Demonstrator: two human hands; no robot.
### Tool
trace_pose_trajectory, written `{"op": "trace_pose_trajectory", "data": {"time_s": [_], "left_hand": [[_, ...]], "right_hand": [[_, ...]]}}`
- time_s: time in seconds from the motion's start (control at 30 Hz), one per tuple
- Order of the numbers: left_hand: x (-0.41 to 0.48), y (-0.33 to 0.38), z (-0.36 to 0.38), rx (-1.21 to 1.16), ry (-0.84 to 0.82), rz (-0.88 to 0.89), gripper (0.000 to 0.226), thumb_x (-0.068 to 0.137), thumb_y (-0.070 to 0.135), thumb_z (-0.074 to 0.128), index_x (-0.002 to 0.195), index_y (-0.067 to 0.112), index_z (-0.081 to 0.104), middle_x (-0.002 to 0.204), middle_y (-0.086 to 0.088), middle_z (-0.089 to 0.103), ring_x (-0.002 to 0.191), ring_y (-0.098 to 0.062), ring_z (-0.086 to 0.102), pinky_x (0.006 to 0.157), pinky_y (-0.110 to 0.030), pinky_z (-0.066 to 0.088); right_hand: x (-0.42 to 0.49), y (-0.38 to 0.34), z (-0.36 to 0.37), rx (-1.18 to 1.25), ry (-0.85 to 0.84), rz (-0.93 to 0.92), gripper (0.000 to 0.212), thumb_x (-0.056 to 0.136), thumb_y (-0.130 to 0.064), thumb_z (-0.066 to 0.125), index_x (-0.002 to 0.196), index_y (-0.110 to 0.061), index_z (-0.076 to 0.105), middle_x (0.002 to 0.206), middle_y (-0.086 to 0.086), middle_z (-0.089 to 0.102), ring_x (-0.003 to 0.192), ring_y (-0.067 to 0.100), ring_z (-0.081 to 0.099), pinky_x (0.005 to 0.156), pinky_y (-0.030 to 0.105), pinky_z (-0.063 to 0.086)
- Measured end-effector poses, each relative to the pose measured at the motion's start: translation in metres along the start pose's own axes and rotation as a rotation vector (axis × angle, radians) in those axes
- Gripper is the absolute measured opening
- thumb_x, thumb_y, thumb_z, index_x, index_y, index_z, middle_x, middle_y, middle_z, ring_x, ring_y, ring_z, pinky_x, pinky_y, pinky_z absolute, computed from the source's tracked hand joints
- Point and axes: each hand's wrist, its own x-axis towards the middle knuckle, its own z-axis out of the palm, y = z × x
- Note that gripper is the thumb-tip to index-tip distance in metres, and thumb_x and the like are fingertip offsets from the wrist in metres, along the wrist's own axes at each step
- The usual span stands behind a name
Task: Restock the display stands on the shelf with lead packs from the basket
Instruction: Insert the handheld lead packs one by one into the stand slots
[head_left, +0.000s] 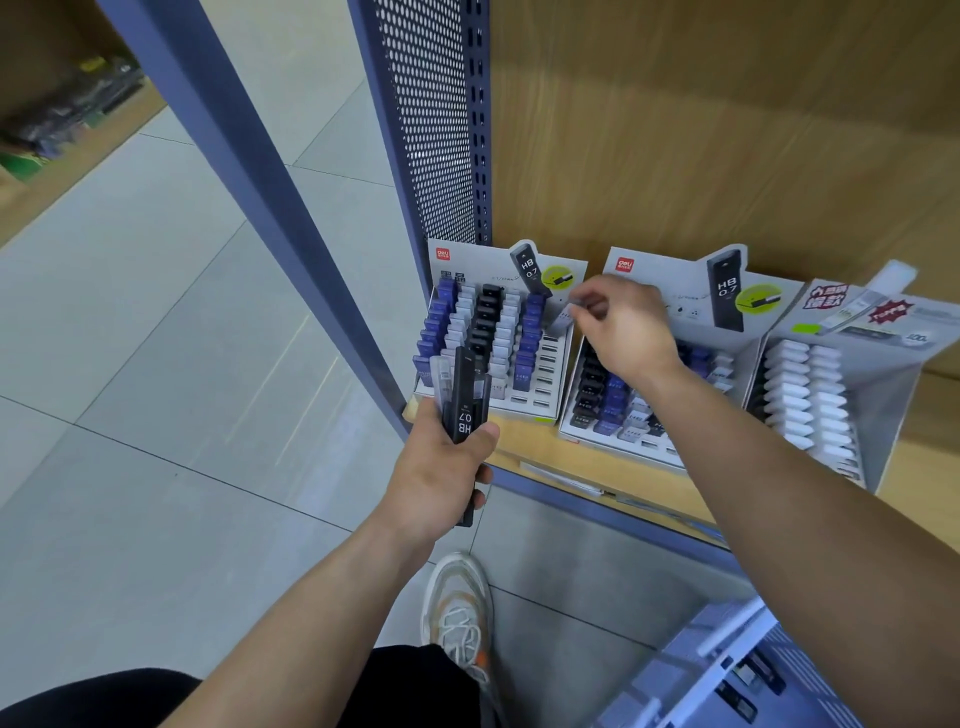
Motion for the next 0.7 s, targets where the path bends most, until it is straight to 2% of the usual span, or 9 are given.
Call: {"op": "trace_pose_trajectory", "data": {"time_s": [0.17,0.3,0.47,0.57,0.7], "left_hand": [[0.001,-0.001,0.002,-0.018,-0.002,0.009,0.013,0.102,0.025,0.058,0.112,0.026,0.049,0.080,-0.004,0.056,0.046,-0.006,0.050,0.041,-0.018,0.040],[0.004,-0.004,0.001,-0.034,0.006,0.012,0.012,0.101,0.026,0.059,0.107,0.027,0.049,0.079,-0.002,0.058,0.053,-0.010,0.052,0.045,-0.023,0.043],[0.006,-0.007,-0.002,-0.051,0.010,0.019,0.011,0.101,0.027,0.060,0.106,0.027,0.050,0.072,0.000,0.057,0.056,-0.014,0.052,0.051,-0.029,0.045],[0.005,-0.006,-0.001,-0.050,0.003,0.015,0.011,0.101,0.029,0.059,0.107,0.028,0.050,0.072,0.000,0.058,0.055,-0.015,0.051,0.046,-0.026,0.043],[0.007,-0.006,0.000,-0.065,-0.001,0.023,0.011,0.101,0.028,0.060,0.107,0.030,0.050,0.070,0.000,0.057,0.055,-0.015,0.051,0.050,-0.027,0.045]], "right_hand": [[-0.003,-0.003,-0.002,-0.038,-0.063,-0.012,0.012,0.091,-0.020,0.070,0.101,-0.015,0.074,0.092,-0.002,0.072,0.082,0.012,0.066,0.082,0.027,0.055],[-0.009,-0.004,-0.002,-0.037,-0.113,-0.039,0.010,0.089,-0.018,0.073,0.098,-0.014,0.075,0.091,0.000,0.073,0.082,0.013,0.066,0.082,0.031,0.055],[-0.004,-0.003,0.002,-0.104,-0.134,-0.074,0.017,0.096,-0.021,0.065,0.108,-0.014,0.074,0.104,0.004,0.074,0.095,0.021,0.067,0.088,0.036,0.053],[0.000,-0.002,0.007,-0.118,-0.095,-0.072,0.020,0.099,-0.021,0.060,0.112,-0.015,0.074,0.110,0.005,0.074,0.100,0.025,0.066,0.090,0.038,0.052],[0.005,-0.004,0.015,-0.191,-0.113,-0.035,0.018,0.099,-0.021,0.060,0.109,-0.016,0.074,0.106,0.006,0.074,0.097,0.027,0.066,0.083,0.034,0.052]]}}
